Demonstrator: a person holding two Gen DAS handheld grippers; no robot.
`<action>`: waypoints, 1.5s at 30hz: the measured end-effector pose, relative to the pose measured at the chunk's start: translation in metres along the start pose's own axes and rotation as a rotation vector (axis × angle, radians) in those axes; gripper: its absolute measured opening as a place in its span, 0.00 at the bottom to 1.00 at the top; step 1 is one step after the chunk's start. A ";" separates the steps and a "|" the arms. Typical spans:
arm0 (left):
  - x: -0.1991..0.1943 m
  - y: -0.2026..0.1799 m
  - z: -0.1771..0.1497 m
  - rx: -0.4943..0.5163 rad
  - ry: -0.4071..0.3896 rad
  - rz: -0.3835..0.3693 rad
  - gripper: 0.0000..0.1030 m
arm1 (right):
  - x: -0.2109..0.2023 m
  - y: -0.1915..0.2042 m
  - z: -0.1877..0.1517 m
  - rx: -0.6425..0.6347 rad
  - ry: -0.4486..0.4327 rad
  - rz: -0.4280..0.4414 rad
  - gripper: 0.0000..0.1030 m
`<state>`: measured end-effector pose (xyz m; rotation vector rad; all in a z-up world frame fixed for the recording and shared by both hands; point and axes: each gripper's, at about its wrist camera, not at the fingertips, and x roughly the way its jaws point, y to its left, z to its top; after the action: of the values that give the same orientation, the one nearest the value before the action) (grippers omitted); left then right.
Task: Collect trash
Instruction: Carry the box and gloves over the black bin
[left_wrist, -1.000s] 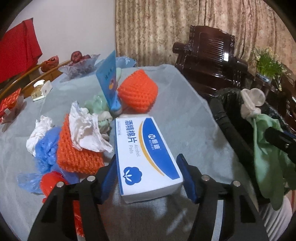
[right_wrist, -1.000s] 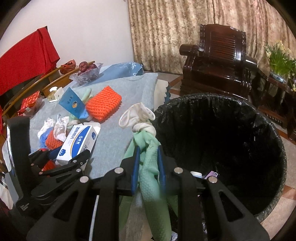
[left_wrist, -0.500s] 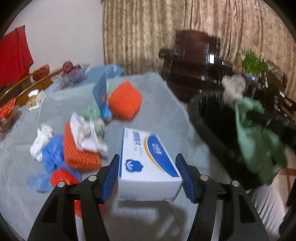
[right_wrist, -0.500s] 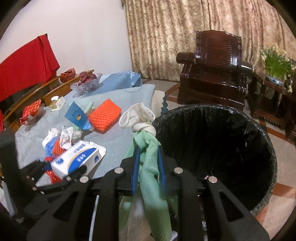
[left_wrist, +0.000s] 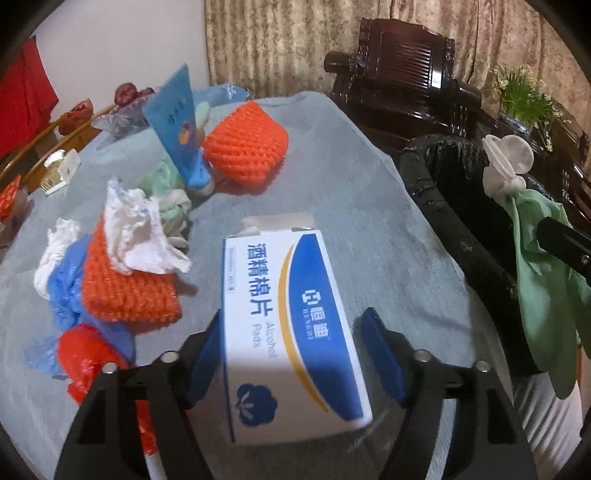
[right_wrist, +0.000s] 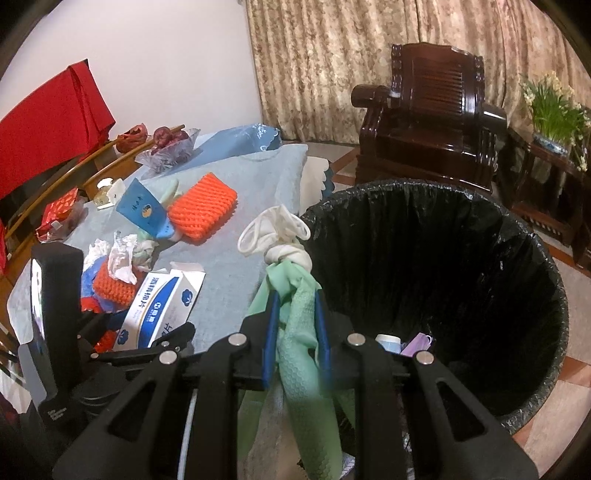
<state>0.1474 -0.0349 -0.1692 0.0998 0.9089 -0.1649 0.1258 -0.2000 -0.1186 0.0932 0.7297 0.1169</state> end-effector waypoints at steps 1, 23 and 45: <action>0.000 0.000 0.000 -0.001 -0.004 -0.006 0.55 | 0.001 0.000 0.000 0.001 0.002 0.000 0.18; -0.079 -0.047 0.064 0.050 -0.269 -0.134 0.55 | -0.057 -0.045 0.036 0.027 -0.159 -0.098 0.18; -0.031 -0.164 0.105 0.160 -0.268 -0.287 0.55 | -0.037 -0.156 0.018 0.169 -0.117 -0.239 0.19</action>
<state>0.1795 -0.2094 -0.0830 0.0924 0.6377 -0.5063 0.1219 -0.3603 -0.1004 0.1721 0.6282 -0.1773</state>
